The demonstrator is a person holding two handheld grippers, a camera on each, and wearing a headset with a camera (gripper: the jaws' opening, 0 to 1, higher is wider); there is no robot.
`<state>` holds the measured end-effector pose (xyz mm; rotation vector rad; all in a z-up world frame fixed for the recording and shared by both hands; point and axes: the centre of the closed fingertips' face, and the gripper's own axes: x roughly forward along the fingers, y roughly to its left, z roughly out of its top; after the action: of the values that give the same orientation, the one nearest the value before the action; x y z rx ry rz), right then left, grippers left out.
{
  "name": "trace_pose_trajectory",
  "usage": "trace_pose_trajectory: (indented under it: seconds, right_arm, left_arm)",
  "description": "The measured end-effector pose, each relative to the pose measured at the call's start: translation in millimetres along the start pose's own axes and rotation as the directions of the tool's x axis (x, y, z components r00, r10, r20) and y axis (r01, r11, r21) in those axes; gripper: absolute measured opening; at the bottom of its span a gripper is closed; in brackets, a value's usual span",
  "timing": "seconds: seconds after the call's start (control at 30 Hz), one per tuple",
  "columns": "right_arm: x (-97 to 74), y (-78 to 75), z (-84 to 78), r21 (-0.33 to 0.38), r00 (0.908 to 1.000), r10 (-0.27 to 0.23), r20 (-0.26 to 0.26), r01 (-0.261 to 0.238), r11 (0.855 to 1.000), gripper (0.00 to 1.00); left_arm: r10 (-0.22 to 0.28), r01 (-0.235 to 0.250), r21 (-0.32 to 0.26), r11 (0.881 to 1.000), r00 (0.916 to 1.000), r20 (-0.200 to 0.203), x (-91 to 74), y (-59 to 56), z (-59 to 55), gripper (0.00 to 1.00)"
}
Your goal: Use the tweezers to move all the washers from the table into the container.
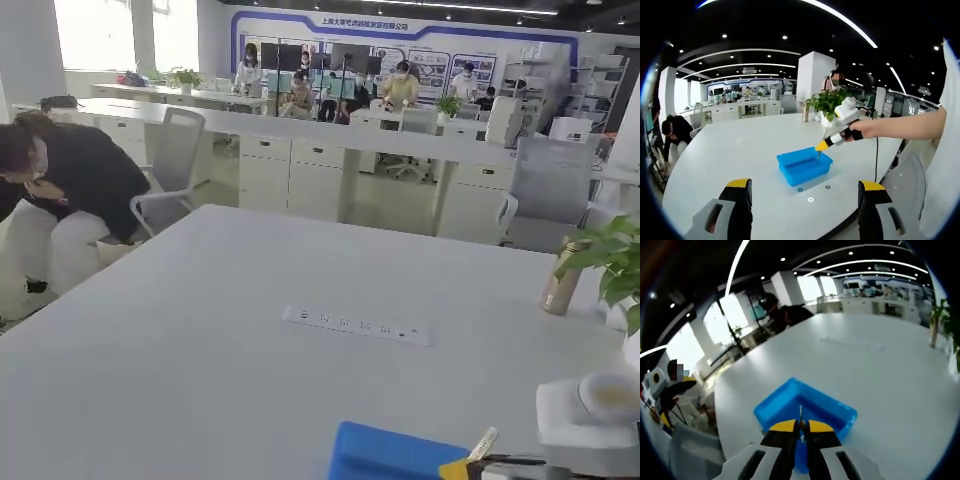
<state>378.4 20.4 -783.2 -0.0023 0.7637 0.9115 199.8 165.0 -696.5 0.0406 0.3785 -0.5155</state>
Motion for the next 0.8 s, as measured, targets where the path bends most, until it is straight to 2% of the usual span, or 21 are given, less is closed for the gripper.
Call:
trace_pose_trajectory:
  seconds: [0.3,0.47,0.57,0.8]
  right_arm:
    - [21.5,-7.6,0.3,0.016,0.9994,-0.007,-0.034,0.008,1.000,0.03]
    - [29.7,-9.1,-7.2,-0.003,0.9975,-0.010,-0.070,0.010,1.000,0.03]
    - [32.8,-10.4,-12.8,-0.012,0.9956,-0.016,-0.092,0.015,1.000,0.03]
    - [33.6,-8.6,-12.8,-0.036,0.9954,-0.017,-0.094,0.014,0.999,0.03]
  left_arm:
    - [0.017,-0.017,-0.005,1.000,0.9999,0.000,-4.5,4.5,-0.8,0.88]
    - [0.022,-0.022,-0.008,1.000,0.9998,-0.003,-6.6,5.2,-2.3,0.87]
    - [0.024,-0.024,-0.012,1.000,0.9997,-0.001,-7.3,5.9,-2.5,0.87]
    - [0.026,-0.026,-0.008,1.000,0.9997,-0.005,-7.2,6.7,-3.1,0.86]
